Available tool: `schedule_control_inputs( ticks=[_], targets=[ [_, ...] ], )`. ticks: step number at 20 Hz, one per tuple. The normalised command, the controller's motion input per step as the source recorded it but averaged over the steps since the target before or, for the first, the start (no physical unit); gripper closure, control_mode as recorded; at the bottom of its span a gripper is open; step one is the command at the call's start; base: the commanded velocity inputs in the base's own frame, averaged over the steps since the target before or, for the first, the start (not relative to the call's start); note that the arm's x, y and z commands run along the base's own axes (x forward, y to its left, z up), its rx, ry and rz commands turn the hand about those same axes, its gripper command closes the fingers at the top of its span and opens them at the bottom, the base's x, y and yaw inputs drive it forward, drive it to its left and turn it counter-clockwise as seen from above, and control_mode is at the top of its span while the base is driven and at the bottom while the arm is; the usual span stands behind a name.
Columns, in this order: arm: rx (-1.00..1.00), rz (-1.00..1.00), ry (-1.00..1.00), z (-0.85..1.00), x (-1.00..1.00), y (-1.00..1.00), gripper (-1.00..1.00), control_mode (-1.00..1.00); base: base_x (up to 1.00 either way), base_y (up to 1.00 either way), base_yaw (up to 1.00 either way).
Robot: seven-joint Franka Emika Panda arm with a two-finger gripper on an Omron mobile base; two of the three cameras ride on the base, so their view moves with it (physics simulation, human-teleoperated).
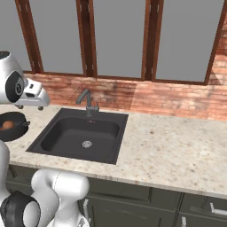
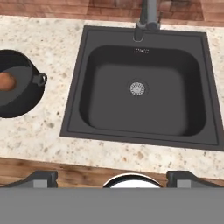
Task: Dump the onion from the pot into the sink. Then turn on the water and wash the onion. Then turn off the water and put the onion back in the pot.
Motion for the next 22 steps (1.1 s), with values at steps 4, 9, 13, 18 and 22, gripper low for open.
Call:
schedule_control_inputs(
  ticks=[4, 9, 13, 18, 22],
  targets=[
    [0.0, 0.0, 0.0, -0.11, 0.0, 0.68, -1.0, -1.0, 0.0, 0.0, 0.0],
    [0.0, -0.03, 0.01, -0.24, 0.11, 0.62, -1.0, -1.0, 0.0, 0.0, 0.0],
    [0.0, -0.06, 0.03, -0.28, 0.31, 0.49, -1.0, -1.0, 0.0, 0.0, 0.0],
    [0.01, -0.06, 0.09, -0.29, 0.36, 0.38, -1.0, -1.0, 0.0, 0.0, 0.0],
    [0.02, -0.07, 0.13, -0.29, 0.38, 0.31, -1.0, -1.0, 0.0, 0.0, 0.0]
  ],
)
